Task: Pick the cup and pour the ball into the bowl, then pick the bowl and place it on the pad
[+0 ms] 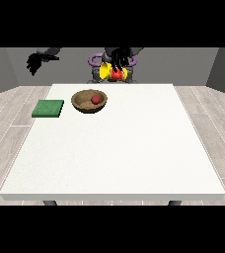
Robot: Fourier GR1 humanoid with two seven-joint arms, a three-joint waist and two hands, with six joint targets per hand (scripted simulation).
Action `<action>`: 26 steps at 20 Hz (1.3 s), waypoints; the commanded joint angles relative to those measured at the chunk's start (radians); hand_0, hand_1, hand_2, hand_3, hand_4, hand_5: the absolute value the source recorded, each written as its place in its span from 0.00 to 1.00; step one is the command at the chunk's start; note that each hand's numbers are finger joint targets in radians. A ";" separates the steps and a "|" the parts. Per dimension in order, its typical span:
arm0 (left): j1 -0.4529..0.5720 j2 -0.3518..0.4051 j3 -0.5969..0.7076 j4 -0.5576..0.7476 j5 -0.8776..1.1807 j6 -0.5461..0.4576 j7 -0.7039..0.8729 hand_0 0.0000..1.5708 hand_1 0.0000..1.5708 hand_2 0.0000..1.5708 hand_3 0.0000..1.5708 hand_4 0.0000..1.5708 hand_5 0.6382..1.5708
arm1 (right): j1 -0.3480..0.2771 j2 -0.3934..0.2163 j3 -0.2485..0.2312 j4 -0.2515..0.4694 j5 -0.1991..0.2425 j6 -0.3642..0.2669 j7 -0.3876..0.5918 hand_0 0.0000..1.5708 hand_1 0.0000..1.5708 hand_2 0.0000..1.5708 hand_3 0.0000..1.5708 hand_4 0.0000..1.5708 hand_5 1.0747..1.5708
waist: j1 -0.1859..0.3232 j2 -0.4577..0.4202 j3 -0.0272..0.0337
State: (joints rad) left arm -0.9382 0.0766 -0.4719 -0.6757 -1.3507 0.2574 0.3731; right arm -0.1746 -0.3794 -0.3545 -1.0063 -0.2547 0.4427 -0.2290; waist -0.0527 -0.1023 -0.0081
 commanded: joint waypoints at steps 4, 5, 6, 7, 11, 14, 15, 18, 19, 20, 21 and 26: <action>0.208 -0.074 0.335 -0.178 0.470 0.242 -0.063 0.36 0.36 0.00 0.00 0.57 0.93 | 0.003 0.055 0.010 -0.022 0.001 -0.047 0.003 0.00 0.00 0.00 0.00 0.23 0.99 | 0.055 0.075 -0.0158; 0.235 -0.075 0.365 -0.201 0.557 0.257 -0.077 0.00 0.00 0.00 0.00 0.40 1.00 | -0.002 0.073 0.022 -0.033 0.001 -0.043 -0.008 0.00 0.00 0.00 0.00 0.22 0.99 | 0.021 0.107 -0.0195; 0.255 -0.075 0.389 -0.228 0.635 0.257 -0.125 0.00 0.00 0.00 0.00 0.27 0.99 | -0.013 0.078 0.027 -0.038 0.011 -0.057 -0.013 0.00 0.00 0.00 0.00 0.23 0.99 | 0.033 0.132 -0.0178; 0.284 -0.075 0.387 -0.259 0.721 0.267 -0.151 0.00 0.00 0.00 0.00 0.00 0.97 | -0.033 0.106 0.043 -0.050 0.021 -0.078 -0.018 0.00 0.00 0.00 0.00 0.21 0.99 | 0.012 0.151 -0.0169; 0.384 -0.076 0.390 -0.388 1.012 0.195 -0.374 0.00 0.00 0.00 0.00 0.00 0.99 | -0.071 0.156 0.078 -0.078 0.067 -0.170 0.005 0.00 0.00 0.00 0.00 0.19 1.00 | 0.055 0.159 -0.0066; 0.453 -0.076 0.412 -0.428 1.152 0.085 -0.510 0.00 0.00 0.00 0.00 0.00 0.99 | -0.048 0.249 0.104 -0.093 0.107 -0.276 -0.023 0.00 0.00 0.00 0.00 0.14 1.00 | 0.090 0.179 0.0014; 0.475 -0.076 0.381 -0.435 1.178 0.043 -0.544 0.00 0.00 0.00 0.00 0.00 0.99 | -0.089 0.277 0.110 -0.087 0.117 -0.324 -0.008 0.00 0.00 0.00 0.00 0.16 1.00 | 0.126 0.197 0.0030; 0.510 -0.076 0.400 -0.452 1.202 -0.033 -0.622 0.00 0.00 0.00 0.00 0.00 0.99 | -0.074 0.305 0.093 -0.045 0.118 -0.364 -0.053 0.00 0.00 0.00 0.00 0.20 1.00 | 0.152 0.207 0.0076; 0.520 -0.059 0.422 -0.428 1.205 -0.061 -0.646 0.00 0.00 0.00 0.00 0.00 0.99 | -0.102 0.331 0.122 -0.076 0.129 -0.399 -0.001 0.00 0.00 0.00 0.00 0.20 1.00 | 0.140 0.187 0.0074; 0.498 -0.050 0.441 -0.441 1.213 -0.063 -0.639 0.00 0.00 0.00 0.00 0.00 0.99 | -0.123 0.298 0.099 -0.019 0.126 -0.380 -0.067 0.00 0.00 0.00 0.00 0.21 1.00 | 0.135 0.222 0.0081; 0.539 -0.014 0.465 -0.435 1.238 -0.102 -0.677 0.00 0.00 0.00 0.00 0.00 0.99 | -0.092 0.300 0.115 -0.031 0.134 -0.380 -0.041 0.00 0.00 0.00 0.00 0.21 1.00 | 0.123 0.195 0.0079; 0.550 0.022 0.470 -0.502 1.259 -0.176 -0.682 0.00 0.00 0.00 0.00 0.00 0.99 | -0.197 0.299 0.063 0.132 0.109 -0.426 -0.143 0.00 0.00 0.00 0.00 0.17 0.99 | 0.176 0.233 0.0084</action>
State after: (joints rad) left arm -0.4137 0.0637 -0.0253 -1.1473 -0.1291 0.1482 -0.2700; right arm -0.3226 -0.0891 -0.2787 -0.9499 -0.1458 0.0577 -0.3240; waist 0.1061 0.1191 -0.0006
